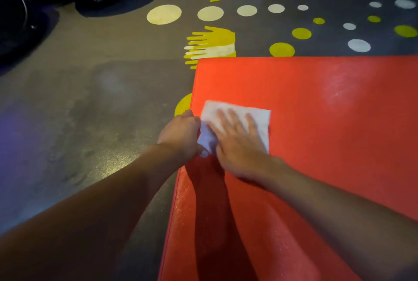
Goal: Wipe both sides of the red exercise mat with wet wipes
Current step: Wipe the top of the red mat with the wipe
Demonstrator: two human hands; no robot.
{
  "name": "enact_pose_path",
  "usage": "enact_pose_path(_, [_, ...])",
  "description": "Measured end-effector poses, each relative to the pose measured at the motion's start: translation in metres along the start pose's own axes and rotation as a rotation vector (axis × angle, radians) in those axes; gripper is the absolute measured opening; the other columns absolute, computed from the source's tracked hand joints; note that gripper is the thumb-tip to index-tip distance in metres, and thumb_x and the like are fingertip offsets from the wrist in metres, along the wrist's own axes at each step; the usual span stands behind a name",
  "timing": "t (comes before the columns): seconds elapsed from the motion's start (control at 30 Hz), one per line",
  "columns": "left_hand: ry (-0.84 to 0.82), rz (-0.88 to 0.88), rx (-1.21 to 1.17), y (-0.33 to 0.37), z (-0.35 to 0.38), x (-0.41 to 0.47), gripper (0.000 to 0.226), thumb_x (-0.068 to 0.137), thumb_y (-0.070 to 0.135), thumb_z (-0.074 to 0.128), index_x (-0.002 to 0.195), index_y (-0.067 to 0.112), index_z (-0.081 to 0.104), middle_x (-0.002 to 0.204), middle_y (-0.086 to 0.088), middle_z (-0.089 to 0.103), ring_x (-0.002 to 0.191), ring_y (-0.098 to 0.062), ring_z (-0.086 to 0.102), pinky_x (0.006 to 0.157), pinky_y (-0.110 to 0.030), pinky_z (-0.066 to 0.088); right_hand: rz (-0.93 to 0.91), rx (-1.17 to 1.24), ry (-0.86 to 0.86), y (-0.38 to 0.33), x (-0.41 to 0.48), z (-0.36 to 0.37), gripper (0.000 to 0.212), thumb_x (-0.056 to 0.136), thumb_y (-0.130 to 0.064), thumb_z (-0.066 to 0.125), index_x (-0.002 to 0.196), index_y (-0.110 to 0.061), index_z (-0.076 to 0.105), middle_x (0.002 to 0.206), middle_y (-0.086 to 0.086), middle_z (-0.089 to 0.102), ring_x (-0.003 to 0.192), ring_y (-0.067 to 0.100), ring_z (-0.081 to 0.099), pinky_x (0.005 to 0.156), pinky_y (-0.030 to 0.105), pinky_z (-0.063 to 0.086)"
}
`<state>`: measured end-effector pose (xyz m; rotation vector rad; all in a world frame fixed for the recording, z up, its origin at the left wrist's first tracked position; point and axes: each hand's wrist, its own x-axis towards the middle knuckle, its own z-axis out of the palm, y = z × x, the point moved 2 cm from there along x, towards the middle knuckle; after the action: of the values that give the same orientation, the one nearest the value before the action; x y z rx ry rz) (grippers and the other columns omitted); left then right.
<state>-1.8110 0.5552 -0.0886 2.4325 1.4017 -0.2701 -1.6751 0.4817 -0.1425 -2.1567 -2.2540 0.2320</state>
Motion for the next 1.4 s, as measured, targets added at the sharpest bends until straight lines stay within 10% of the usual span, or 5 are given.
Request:
enact_pose_path(0.47, [-0.1, 0.07, 0.102, 0.005, -0.008, 0.026, 0.145, 0.041, 0.04, 0.097, 0.153, 0.003, 0.012, 0.164, -0.006, 0.003, 0.151, -0.021, 0.01, 0.119, -0.034, 0.022, 0.174, 0.019, -0.014, 0.076, 0.058, -0.018, 0.057, 0.1, -0.047, 0.012, 0.157, -0.036, 0.01, 0.167, 0.0, -0.001, 0.153, 0.021, -0.004, 0.12, 0.051, -0.002])
enact_pose_path(0.67, [-0.09, 0.109, 0.055, 0.003, -0.008, 0.029, 0.137, 0.035, 0.036, 0.098, 0.147, 0.004, 0.025, 0.158, -0.004, 0.019, 0.147, -0.021, 0.021, 0.112, -0.032, 0.032, -0.142, -0.002, 0.007, 0.035, 0.05, -0.008, 0.072, 0.088, -0.048, 0.003, 0.157, -0.034, 0.014, 0.166, -0.002, 0.006, 0.153, 0.021, 0.003, 0.119, 0.054, 0.002])
enact_pose_path(0.83, [-0.118, 0.102, 0.067, 0.003, -0.008, 0.029, 0.142, 0.039, 0.037, 0.097, 0.15, 0.001, 0.016, 0.164, -0.008, 0.002, 0.151, -0.022, 0.01, 0.118, -0.033, 0.025, 0.242, 0.009, 0.023, 0.065, 0.095, -0.017, 0.058, 0.102, -0.044, 0.019, 0.157, -0.032, 0.008, 0.166, 0.001, -0.003, 0.152, 0.023, -0.006, 0.12, 0.054, -0.003])
enact_pose_path(0.97, [-0.106, 0.118, 0.061, 0.001, -0.008, 0.031, 0.123, 0.033, 0.039, 0.097, 0.134, 0.007, 0.034, 0.153, -0.004, 0.025, 0.143, -0.023, 0.028, 0.106, -0.033, 0.036, -0.142, -0.018, 0.033, 0.043, 0.081, -0.013, 0.065, 0.093, -0.049, 0.004, 0.156, -0.037, 0.014, 0.166, -0.001, 0.005, 0.153, 0.022, 0.003, 0.119, 0.053, 0.003])
enact_pose_path(1.4, [-0.072, -0.028, 0.113, 0.018, -0.025, 0.051, 0.079, 0.06, 0.049, 0.088, 0.117, 0.013, 0.047, 0.12, -0.002, 0.051, 0.113, -0.026, 0.057, 0.078, -0.036, 0.042, 0.351, 0.066, -0.004, 0.117, 0.153, -0.032, 0.057, 0.102, -0.046, 0.016, 0.157, -0.035, 0.005, 0.166, 0.002, -0.007, 0.152, 0.023, -0.01, 0.12, 0.051, -0.006])
